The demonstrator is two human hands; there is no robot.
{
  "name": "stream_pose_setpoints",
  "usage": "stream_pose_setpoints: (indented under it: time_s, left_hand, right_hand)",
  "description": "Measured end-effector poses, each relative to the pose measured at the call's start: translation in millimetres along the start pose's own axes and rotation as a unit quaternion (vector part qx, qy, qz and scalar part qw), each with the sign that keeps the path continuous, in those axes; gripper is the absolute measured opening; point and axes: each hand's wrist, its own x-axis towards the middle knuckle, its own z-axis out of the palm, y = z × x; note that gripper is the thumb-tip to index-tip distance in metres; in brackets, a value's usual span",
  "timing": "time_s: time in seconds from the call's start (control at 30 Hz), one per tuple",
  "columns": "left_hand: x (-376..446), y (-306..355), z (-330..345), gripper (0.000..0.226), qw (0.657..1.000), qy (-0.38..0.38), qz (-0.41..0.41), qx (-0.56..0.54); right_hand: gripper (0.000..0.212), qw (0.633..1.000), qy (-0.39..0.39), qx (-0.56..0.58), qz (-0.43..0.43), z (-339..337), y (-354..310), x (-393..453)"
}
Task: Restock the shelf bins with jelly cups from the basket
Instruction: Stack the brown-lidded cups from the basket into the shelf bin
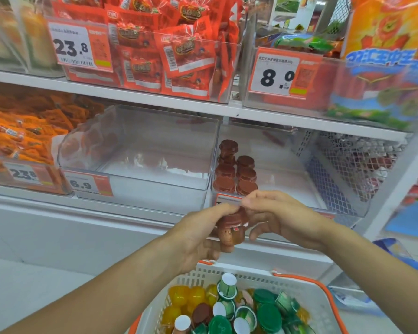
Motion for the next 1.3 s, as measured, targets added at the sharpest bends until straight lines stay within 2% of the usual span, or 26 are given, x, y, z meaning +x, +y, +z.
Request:
stream_pose_setpoints:
  time_s: [0.07,0.13,0.33,0.43,0.53,0.6,0.73,0.83,0.97,1.1,1.3]
  left_hand:
    - [2,-2,1,0.037,1.000,0.000,0.005,-0.009]
    - [3,-3,1,0.035,1.000,0.009,0.009,-0.014]
    - [11,-6,-3,0.053,0.995,0.079,0.011,0.065]
    - [9,-4,-2,0.064,0.993,0.090,0.023,0.075]
    - [4,1,0,0.056,0.996,0.077,0.037,0.006]
    - [4,2,-3,0.049,0.995,0.087,0.038,0.005]
    - [14,1,-12,0.033,0.990,0.135,0.049,0.010]
    - [25,0,-17,0.019,0.981,0.181,0.069,0.008]
    - [34,-5,-25,0.010,0.977,0.190,0.081,0.042]
    - [37,-6,-31,0.011,0.975,0.195,0.091,0.053]
    - [39,-3,-27,0.012,0.977,0.178,0.099,0.060]
  right_hand:
    - [0.040,0.999,0.026,-0.022,0.018,2,0,1]
    - [0.041,0.998,0.038,-0.049,0.033,3,1,3]
    - [0.016,0.989,-0.033,0.005,0.142,-1,3,4]
    - [0.017,0.981,-0.036,0.064,0.182,2,3,5]
    - [0.021,0.976,0.006,0.152,0.158,-2,0,9]
    - [0.028,0.972,0.055,0.199,0.114,-13,-8,14]
    - [0.014,0.956,0.179,0.229,0.044,-48,-31,48]
    - [0.023,0.940,0.260,0.218,0.035,-73,-34,94]
    - [0.024,0.922,0.343,0.167,0.065,-88,-31,145]
    - [0.029,0.914,0.387,0.064,0.101,-94,-21,172]
    - [0.023,0.895,0.431,0.015,0.112,-106,-5,187]
